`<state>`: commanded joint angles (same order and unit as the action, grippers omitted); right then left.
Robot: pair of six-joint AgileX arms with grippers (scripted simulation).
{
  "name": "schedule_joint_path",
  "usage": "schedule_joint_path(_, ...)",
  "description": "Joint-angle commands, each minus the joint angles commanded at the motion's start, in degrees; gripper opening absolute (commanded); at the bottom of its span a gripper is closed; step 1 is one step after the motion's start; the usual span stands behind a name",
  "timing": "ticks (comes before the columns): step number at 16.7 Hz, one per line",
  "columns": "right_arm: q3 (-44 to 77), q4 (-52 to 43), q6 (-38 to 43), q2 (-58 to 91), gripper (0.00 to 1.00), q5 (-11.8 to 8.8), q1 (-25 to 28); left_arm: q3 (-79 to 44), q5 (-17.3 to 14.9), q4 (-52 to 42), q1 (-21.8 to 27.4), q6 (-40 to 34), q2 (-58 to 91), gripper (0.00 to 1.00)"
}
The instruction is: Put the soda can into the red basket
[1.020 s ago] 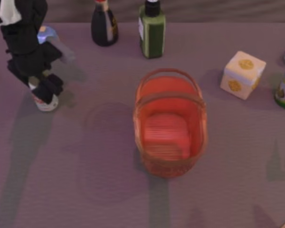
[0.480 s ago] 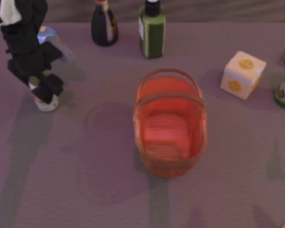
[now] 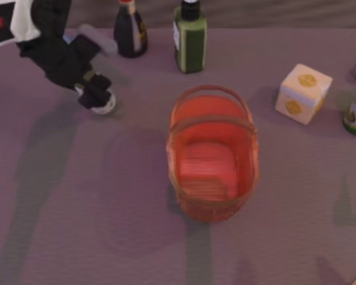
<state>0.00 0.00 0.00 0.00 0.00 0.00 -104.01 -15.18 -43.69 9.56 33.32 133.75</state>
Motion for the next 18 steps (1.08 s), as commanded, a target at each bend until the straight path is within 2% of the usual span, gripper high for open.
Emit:
schedule_joint_path(12, 0.00, 0.00, 0.00, 0.00, 1.00, 0.00, 0.00, 23.19, -43.42, 67.29, 7.09, -23.62, -10.27, 0.00)
schedule_joint_path(15, 0.00, 0.00, 0.00, 0.00, 1.00, 0.00, 0.00, 27.71, -51.61, 78.74, 8.41, -27.94, -13.35, 0.00)
schedule_joint_path(18, 0.00, 0.00, 0.00, 0.00, 1.00, 0.00, 0.00, 30.36, -56.44, 84.79, 9.17, -30.35, -15.59, 0.00)
